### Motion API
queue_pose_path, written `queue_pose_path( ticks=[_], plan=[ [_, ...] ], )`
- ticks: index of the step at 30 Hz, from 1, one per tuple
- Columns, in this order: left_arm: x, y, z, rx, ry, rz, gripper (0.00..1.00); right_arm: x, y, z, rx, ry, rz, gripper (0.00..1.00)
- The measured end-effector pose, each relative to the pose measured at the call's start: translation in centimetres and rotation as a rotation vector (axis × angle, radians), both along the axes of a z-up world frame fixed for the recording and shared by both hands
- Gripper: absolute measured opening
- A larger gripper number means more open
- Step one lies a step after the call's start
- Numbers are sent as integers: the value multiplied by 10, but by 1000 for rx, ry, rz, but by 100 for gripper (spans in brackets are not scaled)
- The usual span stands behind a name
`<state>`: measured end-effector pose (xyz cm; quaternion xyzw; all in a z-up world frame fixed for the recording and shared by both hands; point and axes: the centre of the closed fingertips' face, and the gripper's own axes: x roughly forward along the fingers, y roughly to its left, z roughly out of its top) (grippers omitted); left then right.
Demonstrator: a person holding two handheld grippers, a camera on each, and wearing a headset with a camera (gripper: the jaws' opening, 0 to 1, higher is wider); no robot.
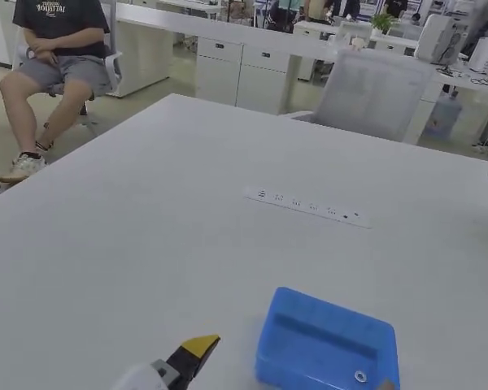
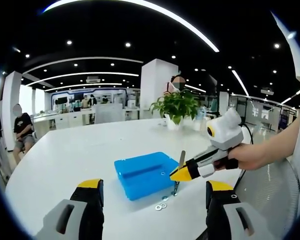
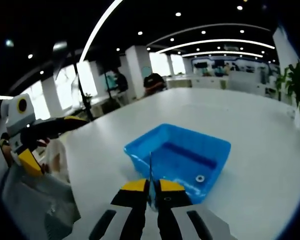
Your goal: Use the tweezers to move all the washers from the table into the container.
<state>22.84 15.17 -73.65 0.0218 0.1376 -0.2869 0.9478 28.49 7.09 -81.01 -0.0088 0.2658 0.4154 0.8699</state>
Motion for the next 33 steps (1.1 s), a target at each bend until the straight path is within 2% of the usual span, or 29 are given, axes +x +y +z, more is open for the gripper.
queue_pose_path(
  ticks=[2, 5, 7, 9, 10, 13, 16, 22, 27, 33],
  plan=[
    [0, 0, -1, 3, 2, 0, 85, 0, 0, 0, -24, -19, 12, 4],
    [0, 0, -1, 8, 3, -2, 85, -4, 3, -1, -78, -59, 77, 3],
    [-1, 0, -2, 11, 3, -3, 85, -7, 5, -1, -125, -89, 113, 3],
    [-1, 0, -2, 11, 3, -4, 85, -8, 4, -2, -213, -135, 142, 2],
    [-1, 0, -2, 12, 3, -4, 85, -10, 5, -2, -224, -138, 156, 2],
    [-1, 1, -3, 15, 6, -4, 84, -12, 11, 2, -163, -100, 136, 2],
    [-1, 0, -3, 18, 9, -4, 84, -7, 7, 12, -97, -72, 88, 2],
    [-1, 0, -2, 11, 5, -3, 84, -2, 2, 34, -13, -33, 54, 2],
    [-1, 0, -2, 11, 5, -4, 84, 7, -2, 56, 37, -53, 29, 3],
    [-1, 0, -2, 10, 5, -5, 84, 17, -6, 70, 42, -85, 13, 3]
  ],
)
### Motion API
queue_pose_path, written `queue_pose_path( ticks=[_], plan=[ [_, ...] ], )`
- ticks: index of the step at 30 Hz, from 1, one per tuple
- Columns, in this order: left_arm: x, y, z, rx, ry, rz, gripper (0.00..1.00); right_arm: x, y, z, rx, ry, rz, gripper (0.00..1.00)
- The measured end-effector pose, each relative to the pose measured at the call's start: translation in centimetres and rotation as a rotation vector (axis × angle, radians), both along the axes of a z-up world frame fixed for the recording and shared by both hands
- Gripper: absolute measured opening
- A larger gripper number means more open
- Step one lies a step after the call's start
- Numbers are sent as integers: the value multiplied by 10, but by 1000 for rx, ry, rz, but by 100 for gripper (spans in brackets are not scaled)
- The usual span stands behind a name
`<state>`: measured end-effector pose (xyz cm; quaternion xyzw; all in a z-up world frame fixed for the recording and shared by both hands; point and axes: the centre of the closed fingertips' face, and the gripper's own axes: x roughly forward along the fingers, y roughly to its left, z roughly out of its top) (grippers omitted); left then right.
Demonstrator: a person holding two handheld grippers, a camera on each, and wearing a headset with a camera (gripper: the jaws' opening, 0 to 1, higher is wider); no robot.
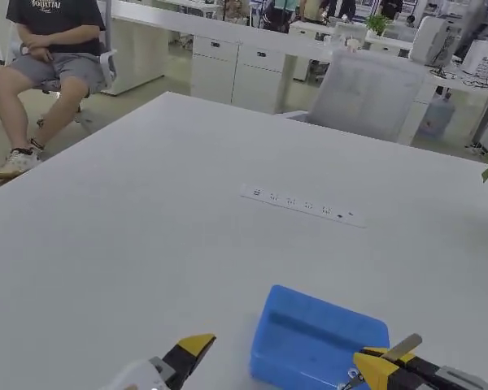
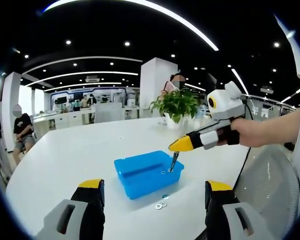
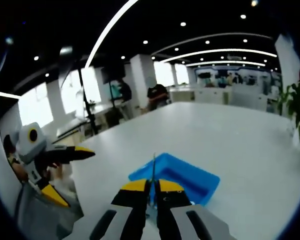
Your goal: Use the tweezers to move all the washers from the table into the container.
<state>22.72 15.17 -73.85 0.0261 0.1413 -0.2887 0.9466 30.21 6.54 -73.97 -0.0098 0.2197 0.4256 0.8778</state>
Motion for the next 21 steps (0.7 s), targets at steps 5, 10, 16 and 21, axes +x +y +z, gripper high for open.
queue_pose_path(
  ticks=[5, 10, 16, 21],
  plan=[
    [0, 1, -1, 1, 2, 2, 84, 4, 0, 5, -7, -16, -9, 3],
    [0, 1, 0, 2, 2, 4, 83, 9, -2, 8, -6, -23, -26, 2],
    [0, 0, 0, 6, 6, 2, 83, 18, -2, 12, -3, -26, -43, 2],
    [0, 1, -2, 10, 9, 1, 83, 26, 0, 13, -8, -32, -43, 2]
  ],
)
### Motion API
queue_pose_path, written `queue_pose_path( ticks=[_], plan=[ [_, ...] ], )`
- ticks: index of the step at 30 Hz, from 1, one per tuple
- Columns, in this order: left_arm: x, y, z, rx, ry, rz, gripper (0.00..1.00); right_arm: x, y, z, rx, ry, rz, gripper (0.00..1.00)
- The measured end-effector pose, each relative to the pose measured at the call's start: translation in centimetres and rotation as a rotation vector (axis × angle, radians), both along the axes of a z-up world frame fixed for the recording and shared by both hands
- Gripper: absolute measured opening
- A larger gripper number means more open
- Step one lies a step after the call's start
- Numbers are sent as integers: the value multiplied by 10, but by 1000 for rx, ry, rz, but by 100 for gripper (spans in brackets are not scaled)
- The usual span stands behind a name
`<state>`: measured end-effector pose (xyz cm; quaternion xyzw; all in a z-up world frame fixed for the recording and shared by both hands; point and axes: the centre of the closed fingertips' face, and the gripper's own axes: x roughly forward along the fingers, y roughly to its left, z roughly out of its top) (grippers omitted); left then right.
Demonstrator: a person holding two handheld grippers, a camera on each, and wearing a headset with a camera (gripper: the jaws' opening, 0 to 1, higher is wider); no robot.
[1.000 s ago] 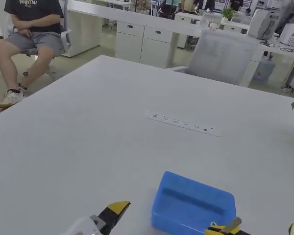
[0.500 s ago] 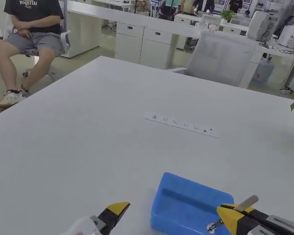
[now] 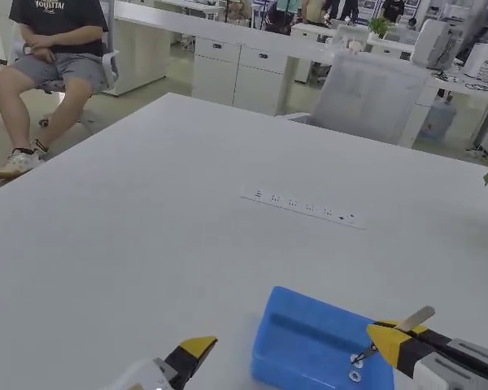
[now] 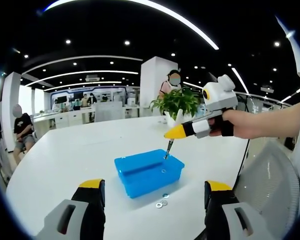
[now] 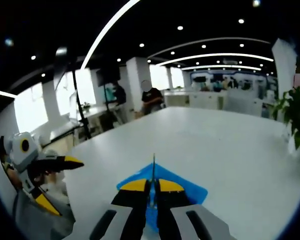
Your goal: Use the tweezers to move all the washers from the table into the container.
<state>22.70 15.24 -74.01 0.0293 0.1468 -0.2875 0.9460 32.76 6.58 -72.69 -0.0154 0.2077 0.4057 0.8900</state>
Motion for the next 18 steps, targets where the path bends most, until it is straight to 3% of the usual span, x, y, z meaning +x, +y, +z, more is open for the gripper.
queue_pose_path(
  ticks=[9, 18],
  plan=[
    [1, 2, -1, 2, 3, 5, 82, 18, -1, -10, -6, 17, -3, 2],
    [0, 1, -3, 15, 7, -2, 81, 33, -6, -33, 12, 81, -31, 2]
  ],
)
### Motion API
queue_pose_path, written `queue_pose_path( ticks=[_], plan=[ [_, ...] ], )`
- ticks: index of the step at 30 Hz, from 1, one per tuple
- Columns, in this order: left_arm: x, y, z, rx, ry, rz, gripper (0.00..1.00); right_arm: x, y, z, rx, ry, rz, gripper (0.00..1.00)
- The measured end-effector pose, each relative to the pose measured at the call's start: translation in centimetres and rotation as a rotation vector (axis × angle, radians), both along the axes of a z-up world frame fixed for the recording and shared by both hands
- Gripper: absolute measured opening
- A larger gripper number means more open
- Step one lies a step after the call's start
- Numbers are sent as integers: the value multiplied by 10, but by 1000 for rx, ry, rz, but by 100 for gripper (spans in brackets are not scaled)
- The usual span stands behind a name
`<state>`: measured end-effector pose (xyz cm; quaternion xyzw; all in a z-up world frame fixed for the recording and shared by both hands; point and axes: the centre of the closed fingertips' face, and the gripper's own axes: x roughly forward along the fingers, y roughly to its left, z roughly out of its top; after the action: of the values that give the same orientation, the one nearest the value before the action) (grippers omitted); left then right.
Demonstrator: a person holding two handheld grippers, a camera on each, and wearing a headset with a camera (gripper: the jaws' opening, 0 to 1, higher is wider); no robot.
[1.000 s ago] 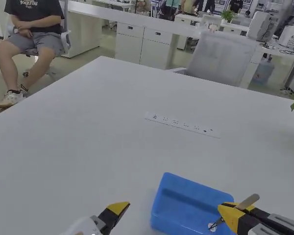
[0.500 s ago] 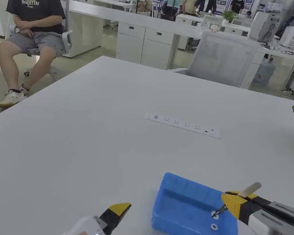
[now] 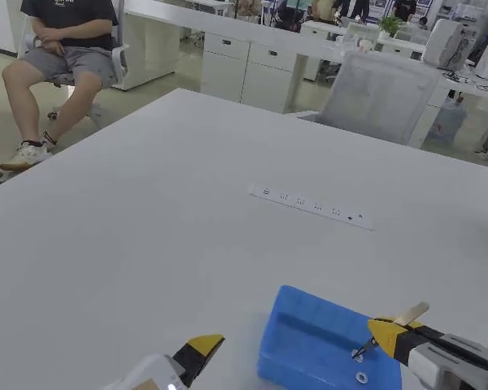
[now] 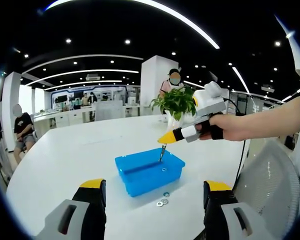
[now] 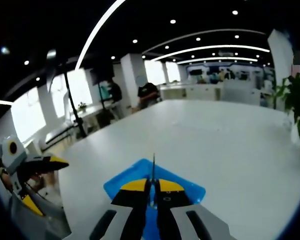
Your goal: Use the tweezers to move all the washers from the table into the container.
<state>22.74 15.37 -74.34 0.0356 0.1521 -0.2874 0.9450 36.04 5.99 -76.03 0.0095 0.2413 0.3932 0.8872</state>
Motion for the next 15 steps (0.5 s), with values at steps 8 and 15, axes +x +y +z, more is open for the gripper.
queue_pose_path(
  ticks=[8, 15],
  plan=[
    [0, 1, 1, -16, -2, 0, 79, 8, 2, -22, -35, 42, -3, 3],
    [0, 1, 2, -37, 2, 2, 77, 9, 6, -36, -68, 64, 5, 3]
  ],
)
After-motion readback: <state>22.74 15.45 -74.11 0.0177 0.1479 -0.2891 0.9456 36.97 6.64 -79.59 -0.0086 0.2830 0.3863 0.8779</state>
